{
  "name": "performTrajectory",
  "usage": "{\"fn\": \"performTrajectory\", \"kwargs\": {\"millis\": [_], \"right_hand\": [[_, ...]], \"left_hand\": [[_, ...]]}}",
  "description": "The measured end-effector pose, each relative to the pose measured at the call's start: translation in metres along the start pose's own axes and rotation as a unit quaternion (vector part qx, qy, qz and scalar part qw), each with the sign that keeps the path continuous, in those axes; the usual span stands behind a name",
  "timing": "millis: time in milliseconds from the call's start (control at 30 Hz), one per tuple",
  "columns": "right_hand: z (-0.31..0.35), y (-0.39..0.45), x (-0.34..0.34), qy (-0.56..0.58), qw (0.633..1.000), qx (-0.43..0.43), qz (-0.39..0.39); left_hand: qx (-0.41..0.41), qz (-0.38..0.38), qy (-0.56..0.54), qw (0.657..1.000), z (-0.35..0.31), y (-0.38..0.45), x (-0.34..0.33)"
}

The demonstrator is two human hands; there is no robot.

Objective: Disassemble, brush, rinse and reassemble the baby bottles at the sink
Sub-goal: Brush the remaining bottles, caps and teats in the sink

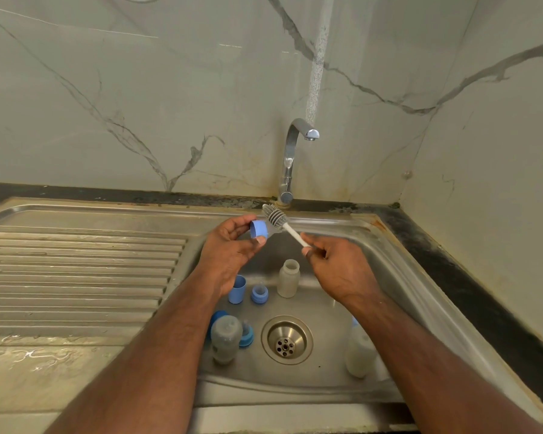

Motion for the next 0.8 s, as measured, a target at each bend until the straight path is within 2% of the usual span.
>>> {"fn": "performTrajectory", "kwargs": {"millis": [167, 300, 433, 633, 800], "right_hand": [[0.0053, -0.0015, -0.0035, 0.003, 1.000, 0.003, 0.017], [0.0046, -0.0020, -0.0003, 0.002, 1.000, 0.003, 0.000], [0.0007, -0.0001, -0.0019, -0.022, 1.000, -0.009, 0.012], [0.0023, -0.0009, -0.0031, -0.008, 1.000, -0.007, 0.011], [0.0010, -0.0010, -0.0024, 0.003, 1.000, -0.012, 0.000]], "left_hand": [[0.009, -0.017, -0.020, 1.000, 0.0009, 0.0016, 0.0029], [0.009, -0.018, -0.031, 0.999, -0.0011, 0.0009, 0.0040], [0.034, -0.010, -0.108, 0.994, -0.0019, 0.0005, 0.0037], [0.046, -0.004, -0.150, 0.988, -0.0047, -0.0029, 0.0032], [0.043, -0.004, -0.146, 0.988, -0.0057, -0.0041, 0.0024]]}}
Point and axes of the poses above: each hand's wrist, its own y-axis towards the middle knuckle, its own x-axis out of the back of the hand, z = x × y, the point moved 4 cm from there along y, towards the middle knuckle, and after that the axes turned 8 degrees about x, right-handed, at the moved point
